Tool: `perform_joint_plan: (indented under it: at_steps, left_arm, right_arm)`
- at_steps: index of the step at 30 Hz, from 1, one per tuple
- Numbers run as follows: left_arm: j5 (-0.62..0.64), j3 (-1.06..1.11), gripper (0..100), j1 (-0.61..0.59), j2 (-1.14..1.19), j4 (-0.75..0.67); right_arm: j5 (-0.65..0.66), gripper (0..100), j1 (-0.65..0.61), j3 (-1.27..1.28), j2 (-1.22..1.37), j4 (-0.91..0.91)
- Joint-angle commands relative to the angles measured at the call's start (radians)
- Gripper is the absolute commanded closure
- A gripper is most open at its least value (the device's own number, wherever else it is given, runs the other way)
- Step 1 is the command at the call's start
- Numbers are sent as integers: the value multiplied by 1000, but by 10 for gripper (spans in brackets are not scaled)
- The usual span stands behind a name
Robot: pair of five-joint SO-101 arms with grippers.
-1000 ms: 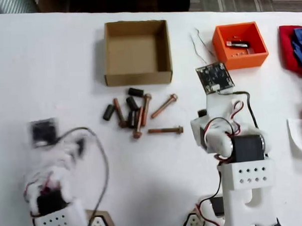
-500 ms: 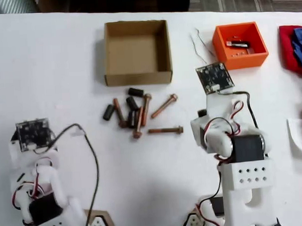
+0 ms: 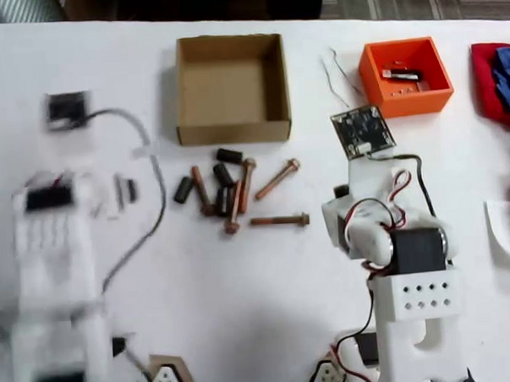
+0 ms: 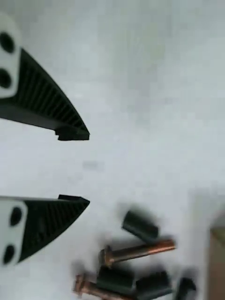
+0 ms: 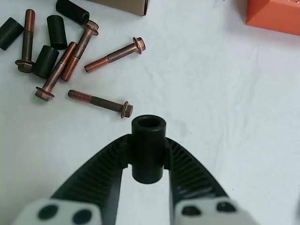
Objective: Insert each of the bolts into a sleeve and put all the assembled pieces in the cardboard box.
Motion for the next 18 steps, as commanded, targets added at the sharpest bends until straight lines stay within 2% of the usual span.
perform_joint_plan:
  at_steps: [1,5,7,11,15,18]
  left_arm:
    - [11,-315,779,124,350,247]
    - [63,-524,779,130,531,276]
    - [161,-608,779,169,582,281]
    - [422,-733,778,296,671,387]
    - [448,-788,778,376,786,402]
    - [451,-851,778,390,882,407]
  right_arm:
    - [8,975,-2,-12,-30,-8]
    - [9,975,-2,-12,-31,-7]
    - [9,975,-2,-12,-30,-7]
    - [9,975,-1,-12,-28,-7]
    - [9,975,-4,-12,-27,-10]
    - [11,975,-2,-12,-27,-12]
